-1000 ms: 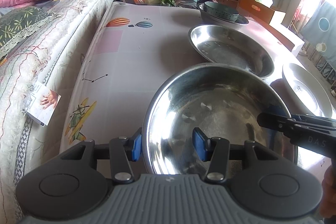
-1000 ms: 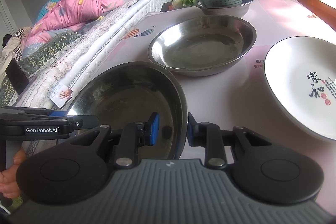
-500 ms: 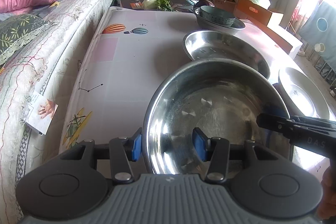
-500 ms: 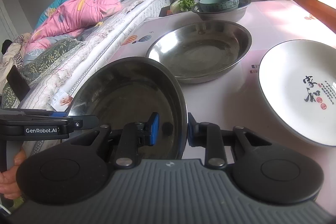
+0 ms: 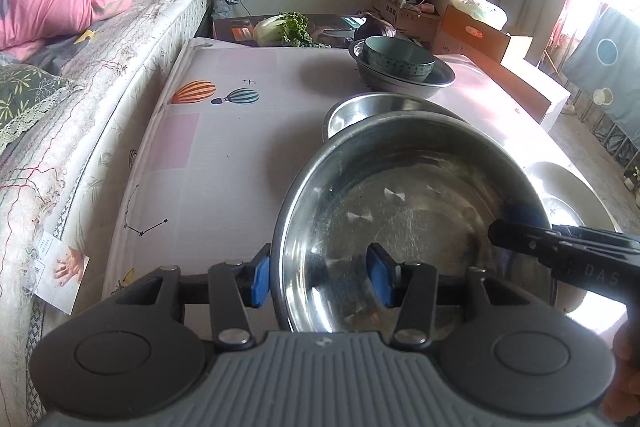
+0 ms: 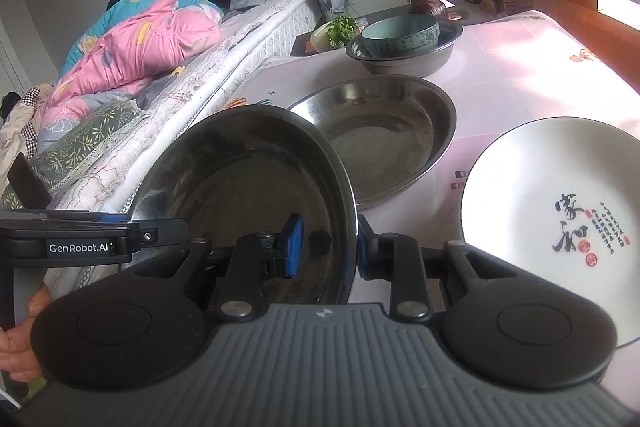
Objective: Organize plates and bowls
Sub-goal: 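Lower the steel plate onto the other steel plate and open both tools, then reach both tools to the white calligraphy plate rim and close on it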
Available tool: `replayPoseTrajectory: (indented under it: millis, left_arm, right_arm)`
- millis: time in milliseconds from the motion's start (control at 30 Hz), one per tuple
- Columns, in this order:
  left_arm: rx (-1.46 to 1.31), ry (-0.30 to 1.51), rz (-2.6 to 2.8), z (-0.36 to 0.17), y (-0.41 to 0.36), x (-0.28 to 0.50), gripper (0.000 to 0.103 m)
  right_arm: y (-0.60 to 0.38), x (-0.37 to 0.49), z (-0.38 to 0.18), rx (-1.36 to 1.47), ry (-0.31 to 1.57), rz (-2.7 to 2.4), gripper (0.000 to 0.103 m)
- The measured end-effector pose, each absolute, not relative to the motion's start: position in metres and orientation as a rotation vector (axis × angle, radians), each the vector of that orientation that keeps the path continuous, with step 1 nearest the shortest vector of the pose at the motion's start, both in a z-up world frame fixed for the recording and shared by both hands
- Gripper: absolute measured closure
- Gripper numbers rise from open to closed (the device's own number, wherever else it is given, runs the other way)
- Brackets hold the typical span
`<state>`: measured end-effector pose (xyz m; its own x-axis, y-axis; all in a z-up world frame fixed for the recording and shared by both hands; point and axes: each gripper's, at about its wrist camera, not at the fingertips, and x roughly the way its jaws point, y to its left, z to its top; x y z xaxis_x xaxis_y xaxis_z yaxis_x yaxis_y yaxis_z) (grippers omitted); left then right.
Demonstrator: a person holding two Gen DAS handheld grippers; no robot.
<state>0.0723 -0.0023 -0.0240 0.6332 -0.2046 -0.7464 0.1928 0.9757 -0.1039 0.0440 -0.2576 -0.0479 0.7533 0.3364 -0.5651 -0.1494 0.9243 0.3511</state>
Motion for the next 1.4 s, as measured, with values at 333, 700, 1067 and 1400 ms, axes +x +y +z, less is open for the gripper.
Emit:
replayPoseTrajectory:
  millis: [333, 700, 1067, 1400]
  left_arm:
    - [-0.033, 0.833, -0.252, -0.014, -0.023, 0.128, 0.053]
    - [-0.028, 0.858, -0.25, -0.028, -0.039, 0.196, 0.053]
    - [-0.014, 0.875, -0.26, -0.044, -0.043, 0.207, 0.053]
    - [-0.026, 0.833, -0.253, -0.026, -0.036, 0.187, 0.051]
  right_arm:
    - [-0.282, 0.097, -0.026, 0.259, 0.646, 0.225, 0.077]
    - [-0.292, 0.171, -0.032, 0.231, 0.693, 0.193, 0.076]
    - [-0.294, 0.194, -0.053, 0.208, 0.741, 0.151, 0.074]
    - [-0.301, 0.177, -0.043, 0.195, 0.683, 0.102, 0.051]
